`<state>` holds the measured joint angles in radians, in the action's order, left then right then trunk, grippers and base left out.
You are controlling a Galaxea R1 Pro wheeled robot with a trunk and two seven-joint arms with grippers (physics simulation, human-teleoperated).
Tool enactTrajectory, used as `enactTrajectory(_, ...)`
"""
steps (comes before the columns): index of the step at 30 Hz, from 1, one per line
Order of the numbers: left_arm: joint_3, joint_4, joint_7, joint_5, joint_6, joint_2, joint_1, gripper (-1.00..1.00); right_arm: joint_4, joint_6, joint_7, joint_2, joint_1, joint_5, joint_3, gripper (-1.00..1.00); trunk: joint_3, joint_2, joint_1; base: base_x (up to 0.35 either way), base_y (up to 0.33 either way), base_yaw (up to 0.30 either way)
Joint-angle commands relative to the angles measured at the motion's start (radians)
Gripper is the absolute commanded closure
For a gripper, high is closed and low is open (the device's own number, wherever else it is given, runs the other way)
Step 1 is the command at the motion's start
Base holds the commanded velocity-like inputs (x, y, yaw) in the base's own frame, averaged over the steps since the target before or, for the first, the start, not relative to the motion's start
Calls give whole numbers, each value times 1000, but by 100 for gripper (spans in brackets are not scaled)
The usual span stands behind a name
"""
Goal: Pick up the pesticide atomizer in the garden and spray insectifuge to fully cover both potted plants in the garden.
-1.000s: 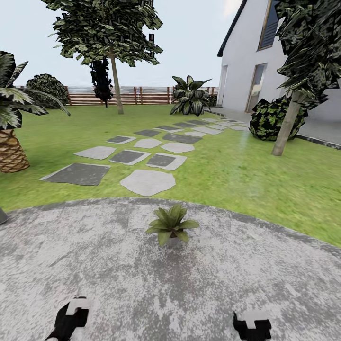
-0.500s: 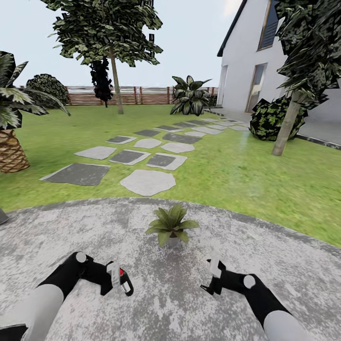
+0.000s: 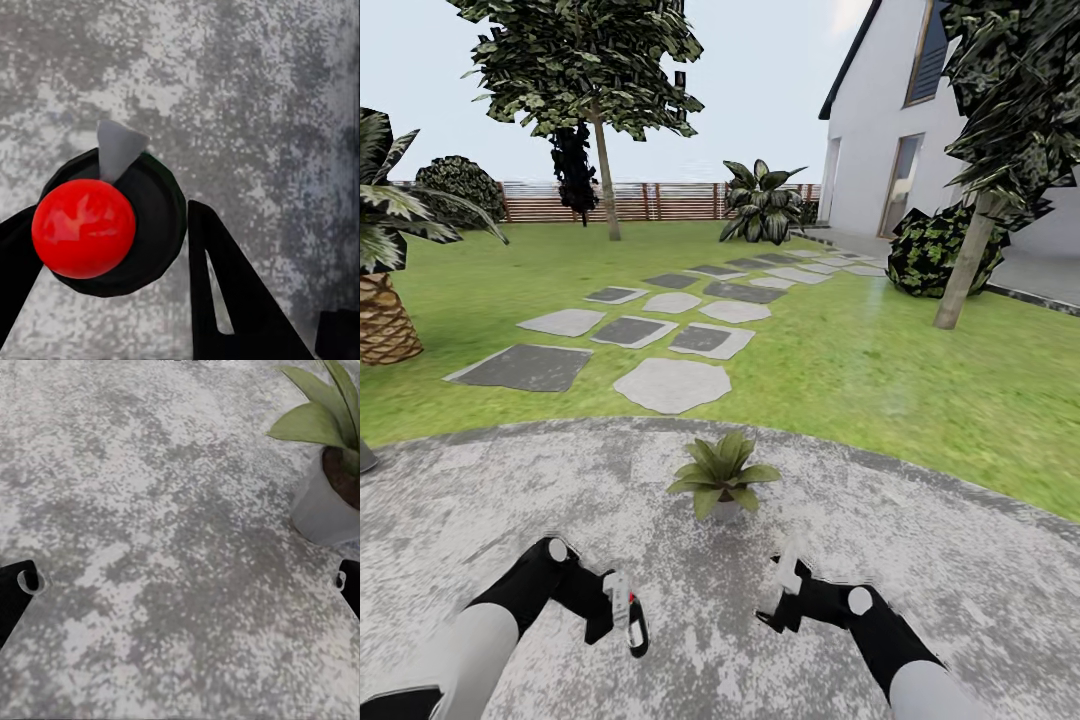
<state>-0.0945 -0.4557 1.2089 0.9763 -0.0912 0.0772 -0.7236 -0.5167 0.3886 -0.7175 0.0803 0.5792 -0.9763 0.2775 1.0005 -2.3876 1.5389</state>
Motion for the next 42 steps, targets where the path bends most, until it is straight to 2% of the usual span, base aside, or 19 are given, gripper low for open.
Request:
enactTrajectory(1, -14, 5, 9, 16, -8, -1, 5, 100, 5, 4, -11, 7, -5, -7, 8, -100, 1, 0, 0, 0, 0, 0)
enactTrajectory(8, -15, 26, 49, 56, -10, -34, 40, 100, 34, 7, -46, 47, -16, -5, 3, -100, 1, 0, 0, 0, 0, 0)
enactTrajectory(11, -12, 17, 47, 60, -12, -51, 41, 100, 21, 8, -49, 64, -16, -6, 2, -100, 1, 0, 0, 0, 0, 0)
enactTrajectory(16, 15, 13, 49, 64, -11, -80, 40, 100, -7, 10, -54, 92, -16, -5, -8, -100, 1, 0, 0, 0, 0, 0)
enactTrajectory(20, 37, 10, 49, 66, -9, -94, 36, 100, -30, 10, -53, 94, -16, -4, -30, -100, 1, 0, 0, 0, 0, 0)
enactTrajectory(21, 98, 9, 47, 66, -9, -94, 35, 100, -42, 9, -53, 94, -16, -3, -137, -100, 1, 0, 0, 0, 0, 0)
enactTrajectory(26, 100, 6, 33, 67, -9, -94, 35, 100, -48, 7, -53, 94, -16, -2, -156, -100, 1, 0, 0, 0, 0, 0)
enactTrajectory(28, 101, 6, -5, 67, -11, -94, 35, 100, -48, 7, -53, 94, -16, -1, -158, -100, 1, 0, 0, 0, 0, 0)
enactTrajectory(33, 100, 5, -39, 66, -11, -95, 35, 100, -48, 6, -54, 94, -16, -1, -159, -100, 1, 0, 0, 0, 0, 0)
enactTrajectory(35, 99, 5, -70, 65, -11, -95, 35, 100, -49, 6, -54, 94, -16, 4, -159, -100, 1, 0, 0, 0, 0, 0)
enactTrajectory(37, 99, 5, -91, 64, -11, -96, 35, 100, -49, 6, -54, 94, -16, 39, -159, -100, 1, 0, 0, 0, 0, 0)
enactTrajectory(39, 98, 5, -99, 64, -11, -97, 35, 100, -49, 5, -64, 94, -15, 107, -159, -100, 1, 0, 0, 0, 0, 0)
enactTrajectory(42, 98, 6, -102, 64, -11, -98, 35, 100, -51, 4, -121, 94, -14, 160, -166, -100, 1, 0, 0, 0, 0, 0)
